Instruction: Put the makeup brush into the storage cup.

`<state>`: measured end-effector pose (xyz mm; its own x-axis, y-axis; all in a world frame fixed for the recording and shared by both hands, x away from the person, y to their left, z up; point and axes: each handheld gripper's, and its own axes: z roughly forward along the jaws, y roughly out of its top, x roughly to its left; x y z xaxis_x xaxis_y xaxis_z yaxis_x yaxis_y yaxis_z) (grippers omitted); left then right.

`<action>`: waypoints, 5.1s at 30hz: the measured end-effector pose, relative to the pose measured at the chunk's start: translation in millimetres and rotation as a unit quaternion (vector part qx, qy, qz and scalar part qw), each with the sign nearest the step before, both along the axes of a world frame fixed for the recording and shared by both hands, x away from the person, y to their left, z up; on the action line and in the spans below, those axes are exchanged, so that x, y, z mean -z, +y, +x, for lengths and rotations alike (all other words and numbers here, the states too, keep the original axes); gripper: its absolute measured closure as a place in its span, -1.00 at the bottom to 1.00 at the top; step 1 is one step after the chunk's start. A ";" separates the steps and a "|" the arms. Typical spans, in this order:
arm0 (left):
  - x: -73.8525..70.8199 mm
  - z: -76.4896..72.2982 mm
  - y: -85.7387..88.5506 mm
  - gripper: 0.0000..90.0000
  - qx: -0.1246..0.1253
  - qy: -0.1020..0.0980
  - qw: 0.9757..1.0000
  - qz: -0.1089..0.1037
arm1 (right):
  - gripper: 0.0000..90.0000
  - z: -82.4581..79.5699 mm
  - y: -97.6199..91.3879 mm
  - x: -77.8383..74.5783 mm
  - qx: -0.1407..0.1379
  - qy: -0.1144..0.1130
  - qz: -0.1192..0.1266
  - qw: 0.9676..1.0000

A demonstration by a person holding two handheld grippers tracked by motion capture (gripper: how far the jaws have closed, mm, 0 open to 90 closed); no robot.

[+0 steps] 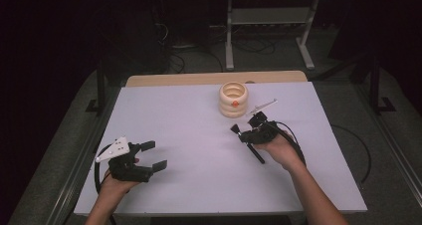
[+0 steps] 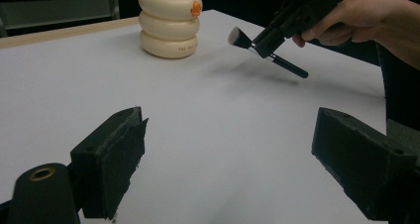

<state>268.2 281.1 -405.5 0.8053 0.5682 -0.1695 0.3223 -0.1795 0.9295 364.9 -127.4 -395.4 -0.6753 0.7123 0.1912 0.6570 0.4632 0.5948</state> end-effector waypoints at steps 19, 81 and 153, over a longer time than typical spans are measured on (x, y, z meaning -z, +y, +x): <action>0.3 0.2 -0.3 -0.72 0.002 -0.002 1.000 0.002 | 0.70 -2.5 -14.5 -10.4 0.019 -0.042 0.046 0.998; 2.3 0.6 -4.3 -0.72 0.006 0.004 1.000 0.002 | 0.70 -7.1 -45.0 -37.6 0.071 -0.198 0.154 0.965; 2.2 0.9 -0.3 -0.72 0.003 0.003 1.000 -0.018 | 0.70 65.1 -27.8 -59.1 0.109 -0.272 0.191 0.937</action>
<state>269.1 280.8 -407.7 0.8081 0.5562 -0.1940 0.3262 -0.1482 0.9336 430.0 -155.2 -336.4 -0.5941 0.7936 0.1309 0.2632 0.0380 0.9640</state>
